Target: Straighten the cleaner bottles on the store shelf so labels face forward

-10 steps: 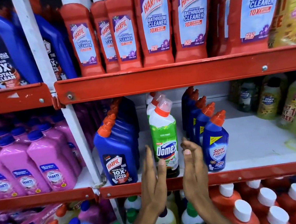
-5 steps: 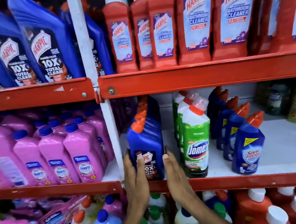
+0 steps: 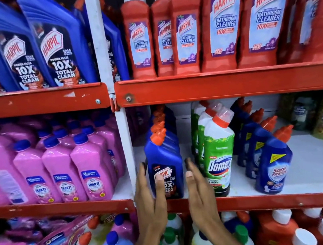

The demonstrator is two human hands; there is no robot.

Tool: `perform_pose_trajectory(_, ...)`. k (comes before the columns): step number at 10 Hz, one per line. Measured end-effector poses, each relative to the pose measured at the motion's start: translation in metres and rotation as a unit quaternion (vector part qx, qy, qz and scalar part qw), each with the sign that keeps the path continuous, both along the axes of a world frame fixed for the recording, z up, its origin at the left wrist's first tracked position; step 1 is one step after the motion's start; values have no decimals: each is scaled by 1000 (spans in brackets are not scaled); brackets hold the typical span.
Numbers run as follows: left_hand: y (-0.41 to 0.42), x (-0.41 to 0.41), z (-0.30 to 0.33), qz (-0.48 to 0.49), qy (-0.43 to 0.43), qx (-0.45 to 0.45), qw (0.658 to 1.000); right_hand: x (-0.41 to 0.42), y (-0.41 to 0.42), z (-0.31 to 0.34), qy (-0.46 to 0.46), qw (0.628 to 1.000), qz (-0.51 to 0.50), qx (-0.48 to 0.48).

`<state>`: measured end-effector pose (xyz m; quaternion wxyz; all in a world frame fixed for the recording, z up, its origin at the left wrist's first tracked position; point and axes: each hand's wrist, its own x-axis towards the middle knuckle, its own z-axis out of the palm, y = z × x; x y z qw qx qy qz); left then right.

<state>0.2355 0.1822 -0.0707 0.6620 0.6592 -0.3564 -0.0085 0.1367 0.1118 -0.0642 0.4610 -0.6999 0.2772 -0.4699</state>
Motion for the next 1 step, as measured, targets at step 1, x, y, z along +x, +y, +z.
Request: perform_pose_trajectory(1, 8, -7, 19, 71, -181, -31, 980, -32, 3, 22, -146, 985, -78, -52)
